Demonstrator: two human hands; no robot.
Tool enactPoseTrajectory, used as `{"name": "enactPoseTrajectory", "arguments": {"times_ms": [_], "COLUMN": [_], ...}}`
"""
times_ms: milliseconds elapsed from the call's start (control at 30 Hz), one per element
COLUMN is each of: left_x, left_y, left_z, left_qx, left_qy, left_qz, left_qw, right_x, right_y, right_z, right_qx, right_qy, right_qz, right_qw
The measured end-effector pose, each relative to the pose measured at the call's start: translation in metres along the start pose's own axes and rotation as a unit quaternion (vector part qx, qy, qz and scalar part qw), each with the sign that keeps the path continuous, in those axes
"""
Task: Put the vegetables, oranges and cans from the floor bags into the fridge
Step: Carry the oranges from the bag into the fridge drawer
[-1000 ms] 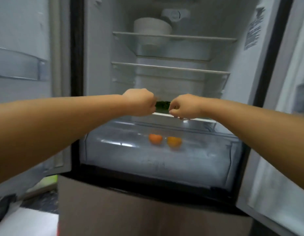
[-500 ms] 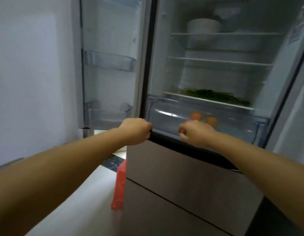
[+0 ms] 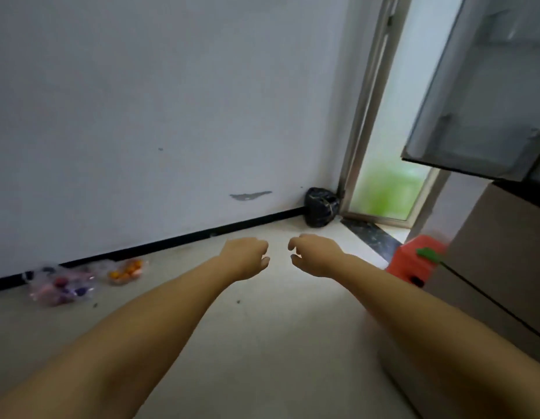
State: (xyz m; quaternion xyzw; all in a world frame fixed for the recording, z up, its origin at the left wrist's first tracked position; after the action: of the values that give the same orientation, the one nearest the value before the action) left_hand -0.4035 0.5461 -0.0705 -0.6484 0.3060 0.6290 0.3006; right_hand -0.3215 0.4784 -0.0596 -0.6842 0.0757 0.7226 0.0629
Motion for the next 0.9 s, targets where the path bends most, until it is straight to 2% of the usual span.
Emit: {"name": "enactPoseTrajectory", "arguments": {"times_ms": [200, 367, 567, 900], "left_x": [0.071, 0.087, 0.114, 0.125], "left_y": [0.116, 0.178, 0.179, 0.074], "left_z": [0.228, 0.362, 0.443, 0.572], "left_qx": [-0.165, -0.292, -0.353, -0.390], "left_qy": [0.028, 0.096, 0.133, 0.186], "left_qz": [0.091, 0.088, 0.095, 0.098], "left_qw": [0.982, 0.948, 0.921, 0.896], "right_x": [0.087, 0.122, 0.150, 0.166], "right_y": [-0.074, -0.121, -0.188, -0.382], "right_z": [0.203, 0.298, 0.348, 0.368], "right_qx": [-0.103, -0.169, -0.195, -0.193], "right_qy": [-0.051, -0.024, -0.012, -0.039], "right_qz": [0.069, 0.118, 0.153, 0.189], "right_qw": [0.991, 0.978, 0.969, 0.962]}}
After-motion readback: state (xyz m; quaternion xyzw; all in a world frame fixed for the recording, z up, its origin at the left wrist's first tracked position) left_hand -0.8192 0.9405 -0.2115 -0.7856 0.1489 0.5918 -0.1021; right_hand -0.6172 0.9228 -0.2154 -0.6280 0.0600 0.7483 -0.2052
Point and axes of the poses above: each hand's wrist, its own y-axis away from the middle knuckle, its own x-axis out of the palm, z = x × y, the point moved 10 cm from there along -y, towards the middle knuckle, and after that the axes turned 9 degrees about -x, right-handed, at the moved point
